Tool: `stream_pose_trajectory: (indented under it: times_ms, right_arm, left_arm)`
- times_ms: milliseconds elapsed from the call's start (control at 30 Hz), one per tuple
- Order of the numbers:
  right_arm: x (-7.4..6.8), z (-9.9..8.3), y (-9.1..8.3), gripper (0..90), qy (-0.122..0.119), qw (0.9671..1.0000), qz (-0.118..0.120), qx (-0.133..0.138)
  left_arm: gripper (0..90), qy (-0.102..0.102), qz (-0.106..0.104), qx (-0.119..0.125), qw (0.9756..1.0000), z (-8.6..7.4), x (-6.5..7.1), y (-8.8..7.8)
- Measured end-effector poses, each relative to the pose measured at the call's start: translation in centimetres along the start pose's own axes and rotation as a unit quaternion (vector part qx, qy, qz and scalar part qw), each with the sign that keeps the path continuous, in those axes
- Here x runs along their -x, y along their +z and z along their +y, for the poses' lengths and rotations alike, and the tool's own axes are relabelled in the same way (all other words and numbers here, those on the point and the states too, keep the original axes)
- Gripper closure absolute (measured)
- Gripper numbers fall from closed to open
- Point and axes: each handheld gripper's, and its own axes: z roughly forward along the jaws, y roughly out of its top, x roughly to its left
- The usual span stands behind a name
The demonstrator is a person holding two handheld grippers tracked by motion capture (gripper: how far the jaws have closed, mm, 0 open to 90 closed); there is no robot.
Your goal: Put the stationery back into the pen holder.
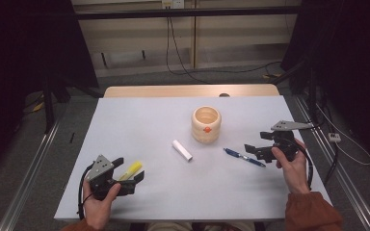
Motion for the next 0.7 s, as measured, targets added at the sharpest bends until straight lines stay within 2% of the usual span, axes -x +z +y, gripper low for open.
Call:
stream_pose_trajectory:
  times_ms: [167,267,367,433,467,500,567,700]
  right_arm:
    - [0.3,-0.3,-0.7,12.3,0.005,0.9999,0.012,-0.004]
    - [0.4,-0.4,-0.9,12.9,-0.014,0.9997,0.007,-0.018]
    - [0.6,-0.4,-0.9,13.1,-0.019,0.9991,0.015,-0.034]
    - [0.7,-0.3,-0.8,13.8,-0.023,0.9980,0.027,-0.052]
    - [0.8,-0.4,-0.6,14.7,-0.030,0.9965,0.035,-0.070]
    - [0.8,-0.4,-0.6,14.7,-0.030,0.9965,0.035,-0.070]
    - [1.1,-0.6,-0.2,15.4,-0.033,0.9939,0.037,-0.099]
    - [1.6,-0.9,0.2,15.5,-0.042,0.9900,0.049,-0.125]
  left_arm:
    - [6.9,-0.002,0.002,0.001,1.0000,0.0,0.0,-0.1]
    - [6.9,-0.003,0.004,0.001,1.0000,0.0,0.1,-0.2]
    - [6.9,-0.005,0.007,-0.001,1.0000,0.0,0.0,-0.2]
    - [6.9,-0.007,0.009,0.000,0.9999,0.0,0.0,-0.2]
    - [6.9,-0.007,0.009,0.000,0.9999,0.0,0.1,-0.2]
    - [6.9,-0.004,0.009,-0.002,1.0000,0.0,0.1,-0.2]
    - [6.9,-0.004,0.007,-0.003,1.0000,0.0,0.3,-0.1]
    - [6.9,0.003,0.001,-0.001,1.0000,0.0,0.3,-0.2]
